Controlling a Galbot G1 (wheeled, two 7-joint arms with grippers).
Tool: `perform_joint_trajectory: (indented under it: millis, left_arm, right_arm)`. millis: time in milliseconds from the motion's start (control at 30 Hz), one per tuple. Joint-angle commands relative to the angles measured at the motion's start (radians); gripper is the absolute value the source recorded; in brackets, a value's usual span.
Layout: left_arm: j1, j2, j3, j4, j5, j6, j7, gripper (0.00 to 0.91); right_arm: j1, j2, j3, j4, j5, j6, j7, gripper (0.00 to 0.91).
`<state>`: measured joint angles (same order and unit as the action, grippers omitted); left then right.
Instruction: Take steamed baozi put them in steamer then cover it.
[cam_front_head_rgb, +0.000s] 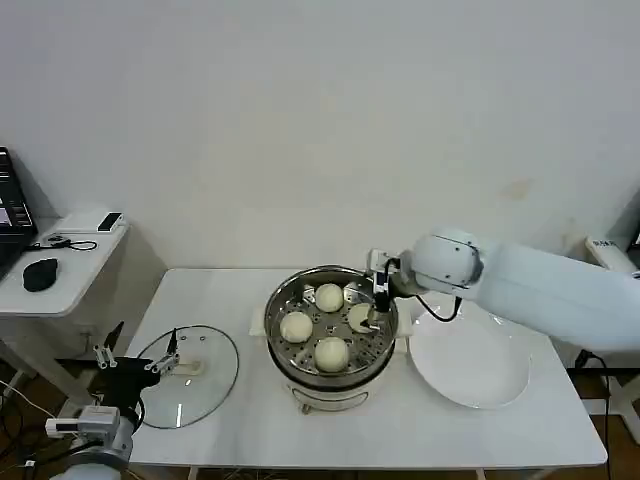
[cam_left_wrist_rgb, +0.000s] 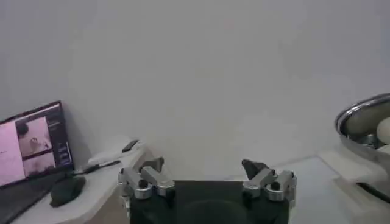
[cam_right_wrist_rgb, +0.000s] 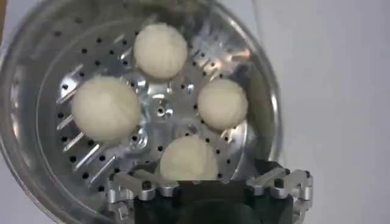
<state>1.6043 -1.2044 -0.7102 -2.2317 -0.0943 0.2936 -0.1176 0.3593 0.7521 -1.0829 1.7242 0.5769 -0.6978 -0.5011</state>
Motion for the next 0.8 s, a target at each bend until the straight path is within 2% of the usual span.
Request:
perform_joint_trajectory:
  millis: [33,67,100,133,167,200,233,333,433,533,567,600,633,667,700,733,800]
  left_arm:
    - [0.001,0.0,0.003,0.024,0.058,-0.067,-0.005,0.907]
    - [0.004,0.0,0.003,0.026,0.066,-0.081,-0.005,0.907]
    - [0.009,0.003,0.003,0.024,0.063,-0.088,-0.007,0.907]
    - [0.013,0.004,0.003,0.023,0.065,-0.099,-0.006,0.907]
    - [0.015,0.003,0.003,0.025,0.067,-0.105,-0.007,0.907]
    - [0.015,0.005,0.004,0.026,0.067,-0.106,-0.007,0.907]
    - [0.016,0.008,0.006,0.025,0.069,-0.106,-0.006,0.907]
    - [0.016,0.006,0.008,0.026,0.076,-0.107,-0.002,0.907]
    - [0.025,-0.002,0.013,0.04,0.14,-0.147,0.021,0.907]
    - [0.032,0.0,0.021,0.063,0.186,-0.175,0.026,0.907]
    - [0.031,0.0,0.021,0.074,0.201,-0.182,0.024,0.907]
    - [0.029,0.0,0.02,0.084,0.222,-0.19,0.022,0.907]
    - [0.027,0.001,0.019,0.101,0.271,-0.201,0.017,0.907]
    - [0.03,0.003,0.018,0.114,0.328,-0.213,0.015,0.907]
    - [0.038,0.008,0.02,0.13,0.422,-0.235,0.017,0.907]
    - [0.046,0.016,0.027,0.149,0.551,-0.271,0.0,0.907]
    - [0.042,0.025,0.036,0.202,0.727,-0.315,-0.024,0.907]
  right_arm:
    - [-0.421,-0.135,0.432,0.152,0.029,0.191,0.388,0.907]
    - [-0.495,-0.136,0.529,0.16,0.012,0.241,0.442,0.907]
    - [-0.561,-0.136,0.576,0.164,0.001,0.264,0.464,0.907]
    - [-0.726,-0.119,0.723,0.174,-0.062,0.329,0.487,0.907]
    - [-0.798,-0.107,0.782,0.179,-0.101,0.368,0.505,0.907]
    - [-0.846,-0.101,0.837,0.182,-0.131,0.393,0.519,0.907]
    - [-0.912,-0.084,0.957,0.189,-0.182,0.421,0.527,0.907]
    - [-1.163,-0.014,1.143,0.203,-0.267,0.505,0.536,0.907]
    - [-1.407,0.102,1.406,0.23,-0.402,0.604,0.517,0.907]
    - [-1.542,0.187,1.551,0.244,-0.469,0.672,0.484,0.907]
    - [-1.612,0.239,1.637,0.251,-0.476,0.71,0.48,0.907]
    - [-1.633,0.264,1.674,0.252,-0.478,0.724,0.463,0.907]
    - [-1.679,0.326,1.748,0.248,-0.49,0.764,0.42,0.907]
    - [-1.705,0.367,1.814,0.246,-0.484,0.787,0.413,0.907]
    - [-1.719,0.406,1.861,0.234,-0.466,0.806,0.397,0.907]
    - [-1.736,0.434,1.9,0.226,-0.423,0.818,0.397,0.907]
    - [-1.763,0.497,1.955,0.218,-0.396,0.83,0.398,0.907]
